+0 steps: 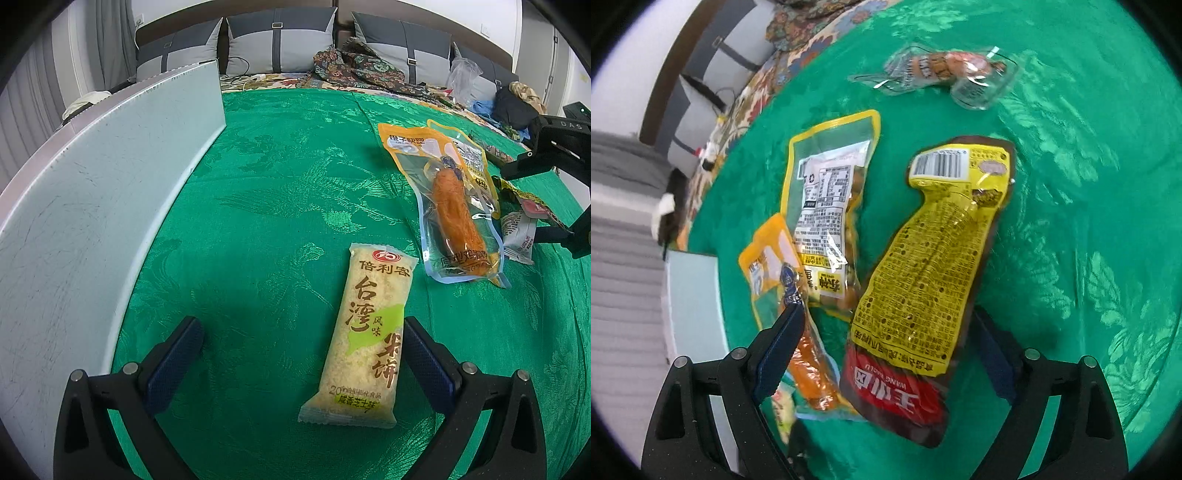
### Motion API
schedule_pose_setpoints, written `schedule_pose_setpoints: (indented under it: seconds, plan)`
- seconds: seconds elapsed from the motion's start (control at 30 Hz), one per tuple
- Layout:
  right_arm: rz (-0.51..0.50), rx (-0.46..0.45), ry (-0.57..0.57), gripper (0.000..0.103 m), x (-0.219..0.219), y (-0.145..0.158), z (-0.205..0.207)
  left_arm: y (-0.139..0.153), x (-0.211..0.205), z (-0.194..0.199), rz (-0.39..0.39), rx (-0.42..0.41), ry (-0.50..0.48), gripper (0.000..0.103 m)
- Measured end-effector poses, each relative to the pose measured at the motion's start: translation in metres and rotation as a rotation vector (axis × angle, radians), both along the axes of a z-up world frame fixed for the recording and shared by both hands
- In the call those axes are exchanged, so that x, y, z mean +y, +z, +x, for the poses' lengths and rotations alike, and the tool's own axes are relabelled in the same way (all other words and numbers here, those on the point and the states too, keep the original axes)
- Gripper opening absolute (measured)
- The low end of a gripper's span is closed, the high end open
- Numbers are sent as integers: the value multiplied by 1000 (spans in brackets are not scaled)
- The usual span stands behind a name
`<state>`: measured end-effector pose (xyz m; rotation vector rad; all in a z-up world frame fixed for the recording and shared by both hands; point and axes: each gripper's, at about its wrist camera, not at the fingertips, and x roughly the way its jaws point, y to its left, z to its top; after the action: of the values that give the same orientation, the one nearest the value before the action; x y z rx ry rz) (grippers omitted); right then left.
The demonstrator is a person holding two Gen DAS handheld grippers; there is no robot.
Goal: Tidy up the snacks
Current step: 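Close the right tool on the yellow-and-red pack and lift it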
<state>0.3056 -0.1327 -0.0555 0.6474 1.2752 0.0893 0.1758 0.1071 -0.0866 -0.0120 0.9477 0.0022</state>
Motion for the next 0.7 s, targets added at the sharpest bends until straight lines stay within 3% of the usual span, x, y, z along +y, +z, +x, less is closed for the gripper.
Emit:
schedule_pose_setpoints:
  seconds: [0.17,0.23,0.33,0.7]
  plan:
    - [-54,-7,41,86,8,2,1,0,0,0,0,0,0,103]
    - [-91,-13,53,67,9,4,2,0,0,0,0,0,0,103]
    - [-105,-19,60,54,4,4,3,0,0,0,0,0,0,103]
    - [54,-114,-12,47,-43,4,-24,0,0,0,0,0,0,103]
